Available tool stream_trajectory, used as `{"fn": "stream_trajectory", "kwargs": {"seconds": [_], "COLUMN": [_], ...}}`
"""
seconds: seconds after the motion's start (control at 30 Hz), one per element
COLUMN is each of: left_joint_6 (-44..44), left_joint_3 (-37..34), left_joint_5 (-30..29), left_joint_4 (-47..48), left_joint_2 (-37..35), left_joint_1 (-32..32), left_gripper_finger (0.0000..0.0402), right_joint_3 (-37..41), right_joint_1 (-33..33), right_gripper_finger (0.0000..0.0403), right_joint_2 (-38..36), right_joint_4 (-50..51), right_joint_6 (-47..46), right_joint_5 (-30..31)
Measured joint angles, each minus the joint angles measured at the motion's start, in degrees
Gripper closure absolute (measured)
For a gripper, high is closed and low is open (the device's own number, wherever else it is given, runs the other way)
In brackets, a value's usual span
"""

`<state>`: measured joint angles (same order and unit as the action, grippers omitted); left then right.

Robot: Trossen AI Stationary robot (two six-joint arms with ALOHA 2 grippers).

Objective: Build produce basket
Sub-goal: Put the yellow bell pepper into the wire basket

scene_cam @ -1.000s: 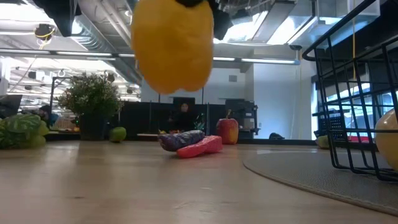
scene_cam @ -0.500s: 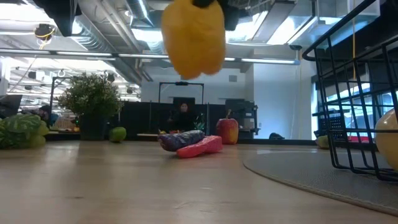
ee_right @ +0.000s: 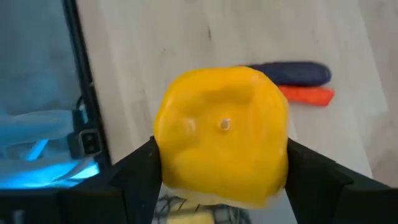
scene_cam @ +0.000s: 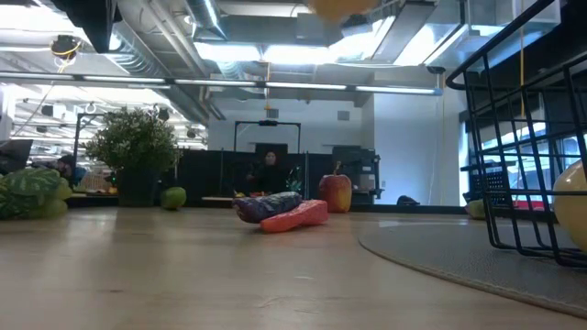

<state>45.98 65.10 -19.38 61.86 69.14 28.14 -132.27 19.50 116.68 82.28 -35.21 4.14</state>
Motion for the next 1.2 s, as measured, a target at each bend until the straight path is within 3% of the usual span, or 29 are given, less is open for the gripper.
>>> {"fn": "stream_trajectory", "kwargs": {"seconds": [0.27,0.53,0.8,1.0,1.2], "left_joint_6": [-0.4,-1.8,-10.8,-14.9,-15.1], "left_joint_3": [0.0,0.0,0.0,0.0,0.0], "left_joint_5": [-4.1,-6.3,-7.0,-7.0,-7.0], "left_joint_4": [-1.4,-2.8,-14.3,-18.0,-18.9], "left_joint_2": [0.0,0.0,-0.3,-0.3,-0.3], "left_joint_1": [0.0,0.0,0.0,-0.5,-1.8], "left_gripper_finger": [0.0401,0.0401,0.0401,0.0401,0.0401], "right_joint_3": [-2.3,-2.3,-0.6,5.9,14.0], "right_joint_1": [6.1,13.8,21.9,27.2,30.8], "right_gripper_finger": [0.0137,0.0137,0.0137,0.0137,0.0137], "right_joint_2": [-1.0,-1.0,-1.1,-1.1,-1.1], "right_joint_4": [7.9,7.7,7.8,7.7,7.7], "right_joint_6": [-13.9,-33.4,-58.2,-74.0,-87.4], "right_joint_5": [3.2,3.8,12.7,11.8,7.2]}}
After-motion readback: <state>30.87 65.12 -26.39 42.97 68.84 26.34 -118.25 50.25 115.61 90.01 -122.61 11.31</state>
